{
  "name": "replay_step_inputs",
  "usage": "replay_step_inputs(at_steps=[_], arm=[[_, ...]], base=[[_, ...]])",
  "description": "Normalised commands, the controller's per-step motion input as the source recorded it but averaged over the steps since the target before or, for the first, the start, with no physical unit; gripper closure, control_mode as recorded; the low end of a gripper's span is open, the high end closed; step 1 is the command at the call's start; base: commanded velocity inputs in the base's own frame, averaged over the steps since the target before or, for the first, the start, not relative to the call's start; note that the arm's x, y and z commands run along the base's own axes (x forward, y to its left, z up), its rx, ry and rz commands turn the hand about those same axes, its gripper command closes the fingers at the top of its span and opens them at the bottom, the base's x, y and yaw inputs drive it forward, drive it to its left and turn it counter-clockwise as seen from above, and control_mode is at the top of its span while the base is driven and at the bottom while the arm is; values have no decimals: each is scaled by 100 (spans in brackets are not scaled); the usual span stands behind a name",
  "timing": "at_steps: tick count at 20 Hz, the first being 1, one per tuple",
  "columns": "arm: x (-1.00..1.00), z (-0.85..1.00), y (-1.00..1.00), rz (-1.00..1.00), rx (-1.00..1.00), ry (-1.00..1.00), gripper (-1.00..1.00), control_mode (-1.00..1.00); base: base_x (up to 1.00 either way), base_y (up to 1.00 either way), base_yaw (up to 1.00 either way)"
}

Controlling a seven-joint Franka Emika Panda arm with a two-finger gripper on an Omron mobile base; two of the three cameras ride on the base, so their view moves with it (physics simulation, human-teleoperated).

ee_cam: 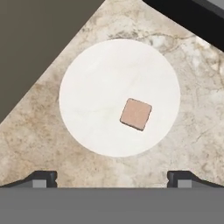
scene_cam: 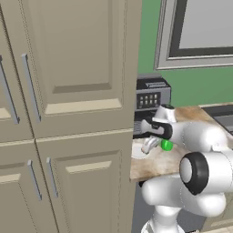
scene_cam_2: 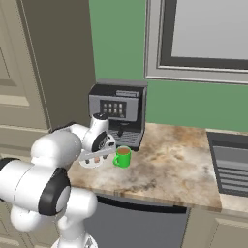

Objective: Take a sugar cube from the saucer and place it inside the coffee. Then, grab milk from the fridge and place it next to the coffee on the counter to sweeten the coffee.

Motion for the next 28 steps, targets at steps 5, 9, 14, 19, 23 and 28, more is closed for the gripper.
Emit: replay_step_inputs(at_steps=[5, 9, 14, 19, 23, 28], arm=[[15, -20, 5, 0, 0, 0, -100, -100], [16, -16, 0, 0, 0, 0, -100, -100], [24, -14, 0, 0, 0, 0, -100, -100], [25, -10, 0, 0, 0, 0, -100, -100], [19, -13, 0, 0, 0, 0, 100, -100], [9, -14, 0, 0, 0, 0, 100, -100]], base=[[0, 0, 0], [0, 0, 0], [0, 0, 0], [0, 0, 0], [0, 0, 0], [0, 0, 0]])
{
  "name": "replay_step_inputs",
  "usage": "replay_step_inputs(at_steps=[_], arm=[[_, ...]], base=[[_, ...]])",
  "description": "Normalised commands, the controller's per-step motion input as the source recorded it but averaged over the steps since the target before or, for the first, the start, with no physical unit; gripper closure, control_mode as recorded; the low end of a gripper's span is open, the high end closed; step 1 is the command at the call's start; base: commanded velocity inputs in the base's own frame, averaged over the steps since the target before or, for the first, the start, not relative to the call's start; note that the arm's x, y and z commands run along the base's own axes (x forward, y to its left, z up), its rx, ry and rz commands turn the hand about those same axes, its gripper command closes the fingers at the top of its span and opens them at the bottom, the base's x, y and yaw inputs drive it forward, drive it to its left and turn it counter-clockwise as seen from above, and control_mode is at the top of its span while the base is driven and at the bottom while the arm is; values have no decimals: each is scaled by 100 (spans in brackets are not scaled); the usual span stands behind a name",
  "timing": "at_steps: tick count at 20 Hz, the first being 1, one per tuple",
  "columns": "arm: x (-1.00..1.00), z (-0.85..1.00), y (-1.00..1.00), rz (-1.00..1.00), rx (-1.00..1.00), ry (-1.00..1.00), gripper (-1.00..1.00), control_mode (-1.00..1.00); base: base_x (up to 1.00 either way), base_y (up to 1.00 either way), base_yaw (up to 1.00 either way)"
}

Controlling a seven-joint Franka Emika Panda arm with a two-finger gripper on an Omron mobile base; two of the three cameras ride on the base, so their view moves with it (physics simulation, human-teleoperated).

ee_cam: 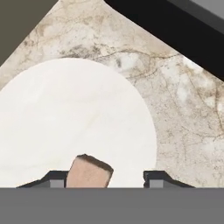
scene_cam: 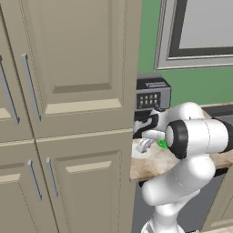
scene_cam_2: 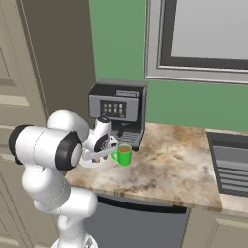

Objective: Take a sugar cube from the saucer and place it inside the coffee. Then, grab milk from the fridge and place it next to the coffee on the counter to sweeten the coffee.

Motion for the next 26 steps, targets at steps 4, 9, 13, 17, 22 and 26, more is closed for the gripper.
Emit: replay_step_inputs(at_steps=[4, 9, 13, 17, 22, 26], arm=[[0, 0, 0, 0, 0, 0, 100, -100], [-4, 13, 0, 0, 0, 0, 100, -100], [-13, 62, 0, -4, 0, 0, 100, -100], [-8, 85, 0, -12, 0, -2, 100, -100], [-2, 94, -3, -18, 0, -1, 100, -100], [-1, 65, -44, -22, 0, 0, 100, -100]], base=[[0, 0, 0], [0, 0, 0], [0, 0, 0], [0, 0, 0], [0, 0, 0], [0, 0, 0]])
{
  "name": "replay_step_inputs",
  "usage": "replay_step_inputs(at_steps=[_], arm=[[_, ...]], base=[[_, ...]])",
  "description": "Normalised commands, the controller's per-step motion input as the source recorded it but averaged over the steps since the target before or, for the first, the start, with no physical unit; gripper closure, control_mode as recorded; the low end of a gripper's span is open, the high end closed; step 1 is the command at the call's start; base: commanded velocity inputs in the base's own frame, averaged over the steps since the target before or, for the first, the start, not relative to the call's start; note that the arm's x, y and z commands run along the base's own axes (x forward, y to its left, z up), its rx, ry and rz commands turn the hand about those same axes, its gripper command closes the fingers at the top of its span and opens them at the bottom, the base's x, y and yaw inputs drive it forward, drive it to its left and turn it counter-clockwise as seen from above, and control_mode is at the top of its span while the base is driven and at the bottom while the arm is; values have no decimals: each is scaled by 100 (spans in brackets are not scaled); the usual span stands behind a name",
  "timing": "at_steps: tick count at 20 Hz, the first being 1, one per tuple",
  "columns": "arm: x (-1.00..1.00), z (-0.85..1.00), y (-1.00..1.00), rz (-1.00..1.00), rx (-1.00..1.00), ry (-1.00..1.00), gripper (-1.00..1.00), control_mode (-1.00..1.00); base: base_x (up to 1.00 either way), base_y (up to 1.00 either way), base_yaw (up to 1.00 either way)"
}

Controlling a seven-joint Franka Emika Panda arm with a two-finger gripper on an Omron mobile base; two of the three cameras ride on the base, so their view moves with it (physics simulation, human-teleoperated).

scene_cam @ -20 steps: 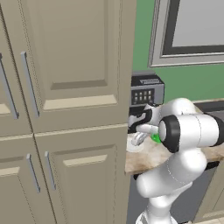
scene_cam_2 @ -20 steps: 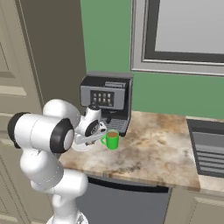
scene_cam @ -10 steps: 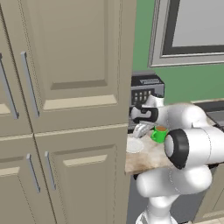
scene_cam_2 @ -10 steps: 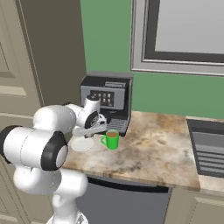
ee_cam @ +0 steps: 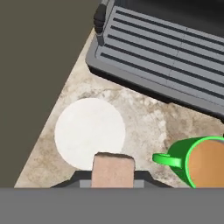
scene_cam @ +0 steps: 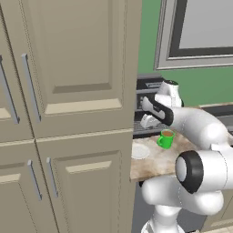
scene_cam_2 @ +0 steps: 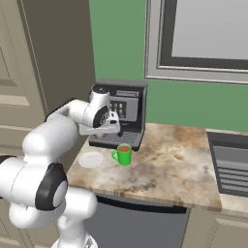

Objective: Take a sugar cube from the saucer and place it inside the coffee. Then, grab milk from the fridge and place it next to the coffee on the counter to sweeten the coffee.

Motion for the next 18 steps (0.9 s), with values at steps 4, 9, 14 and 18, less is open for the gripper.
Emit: replay_step_inputs(at_steps=[4, 9, 14, 18], arm=[[-2, 15, -77, -22, 0, 2, 100, -100], [-2, 0, -62, -21, -2, 5, 100, -100], [0, -13, -7, -4, -3, 0, 100, -100], [4, -25, -1, -1, -6, 0, 100, -100]], base=[[0, 0, 0], [0, 0, 0], [0, 0, 0], [0, 0, 0]])
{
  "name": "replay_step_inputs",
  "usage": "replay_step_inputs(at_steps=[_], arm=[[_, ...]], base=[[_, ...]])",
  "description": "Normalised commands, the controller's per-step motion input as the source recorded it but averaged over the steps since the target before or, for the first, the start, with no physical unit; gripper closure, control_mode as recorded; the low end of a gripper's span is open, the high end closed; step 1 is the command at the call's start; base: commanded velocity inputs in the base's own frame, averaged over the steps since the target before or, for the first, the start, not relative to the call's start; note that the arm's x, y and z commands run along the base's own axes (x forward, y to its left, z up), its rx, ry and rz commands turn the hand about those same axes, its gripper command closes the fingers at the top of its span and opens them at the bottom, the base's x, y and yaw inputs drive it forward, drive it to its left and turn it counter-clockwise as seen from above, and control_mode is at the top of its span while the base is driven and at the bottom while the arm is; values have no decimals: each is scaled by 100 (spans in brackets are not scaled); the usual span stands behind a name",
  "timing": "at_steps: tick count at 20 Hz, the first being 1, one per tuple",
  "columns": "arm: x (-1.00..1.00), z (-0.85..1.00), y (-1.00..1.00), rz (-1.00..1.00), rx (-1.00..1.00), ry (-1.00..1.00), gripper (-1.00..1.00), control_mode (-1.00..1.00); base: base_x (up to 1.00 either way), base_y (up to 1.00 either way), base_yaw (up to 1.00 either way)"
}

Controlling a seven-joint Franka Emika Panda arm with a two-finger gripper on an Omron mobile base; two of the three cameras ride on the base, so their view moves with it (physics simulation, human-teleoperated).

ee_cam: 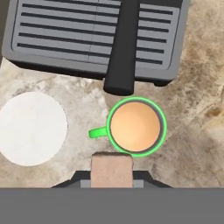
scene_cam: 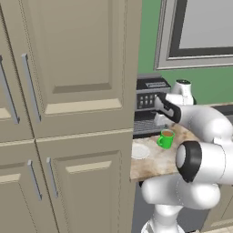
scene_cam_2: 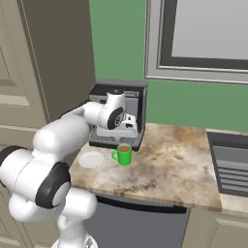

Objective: Take a sugar cube from the saucer and place it inside the coffee. Then, grab milk from the fridge and place it next to the coffee on the counter to sweeten the coffee.

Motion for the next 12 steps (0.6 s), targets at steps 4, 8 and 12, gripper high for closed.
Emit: replay_step_inputs(at_steps=[4, 8, 12], arm=[[6, -42, -5, 0, -4, 0, 100, -100], [9, -35, -10, 0, -3, 0, 100, -100], [9, -29, -20, 0, 0, 0, 100, -100]], base=[[0, 0, 0], [0, 0, 0], [0, 0, 0]])
